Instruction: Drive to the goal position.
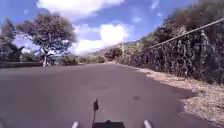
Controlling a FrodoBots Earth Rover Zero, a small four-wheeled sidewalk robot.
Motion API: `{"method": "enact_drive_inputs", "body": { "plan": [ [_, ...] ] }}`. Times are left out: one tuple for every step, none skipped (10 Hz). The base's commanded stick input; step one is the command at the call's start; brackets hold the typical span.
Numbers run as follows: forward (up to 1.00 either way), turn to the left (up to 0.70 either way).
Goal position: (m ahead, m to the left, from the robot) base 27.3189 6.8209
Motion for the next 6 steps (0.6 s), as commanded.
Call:
{"method": "enact_drive_inputs", "body": {
  "plan": [
    [0.63,0.00],
    [0.63,0.00],
    [0.63,0.00],
    [0.63,0.00],
    [0.63,0.00],
    [0.63,0.00]
  ]
}}
